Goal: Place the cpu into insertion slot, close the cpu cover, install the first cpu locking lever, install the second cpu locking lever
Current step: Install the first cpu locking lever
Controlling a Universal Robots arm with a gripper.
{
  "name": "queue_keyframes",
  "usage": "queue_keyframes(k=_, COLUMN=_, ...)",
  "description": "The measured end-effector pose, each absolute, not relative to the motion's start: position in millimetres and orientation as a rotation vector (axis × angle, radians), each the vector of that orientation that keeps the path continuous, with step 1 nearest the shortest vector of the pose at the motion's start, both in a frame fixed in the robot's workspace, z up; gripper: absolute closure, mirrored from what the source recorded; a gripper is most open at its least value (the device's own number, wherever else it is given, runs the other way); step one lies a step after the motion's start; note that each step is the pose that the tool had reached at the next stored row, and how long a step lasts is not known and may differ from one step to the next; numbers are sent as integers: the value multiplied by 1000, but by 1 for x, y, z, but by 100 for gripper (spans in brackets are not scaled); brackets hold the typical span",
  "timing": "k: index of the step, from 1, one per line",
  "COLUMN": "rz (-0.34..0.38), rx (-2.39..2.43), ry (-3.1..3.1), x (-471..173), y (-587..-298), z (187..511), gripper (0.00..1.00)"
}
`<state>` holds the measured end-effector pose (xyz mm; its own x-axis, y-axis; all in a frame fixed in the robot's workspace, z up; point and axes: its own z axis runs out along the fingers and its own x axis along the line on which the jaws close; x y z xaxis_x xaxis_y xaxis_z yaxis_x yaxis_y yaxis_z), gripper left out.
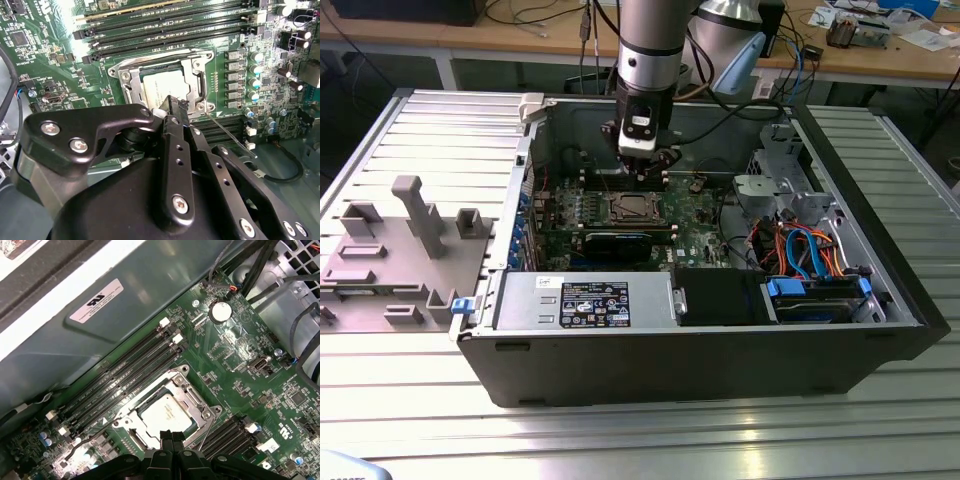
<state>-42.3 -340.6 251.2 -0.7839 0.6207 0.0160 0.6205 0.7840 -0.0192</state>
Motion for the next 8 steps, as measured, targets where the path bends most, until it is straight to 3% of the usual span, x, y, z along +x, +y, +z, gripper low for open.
queue_keyframes(k=8, rz=21, rx=-992, ry=-2958, x=-42, y=-341, z=251, gripper=89)
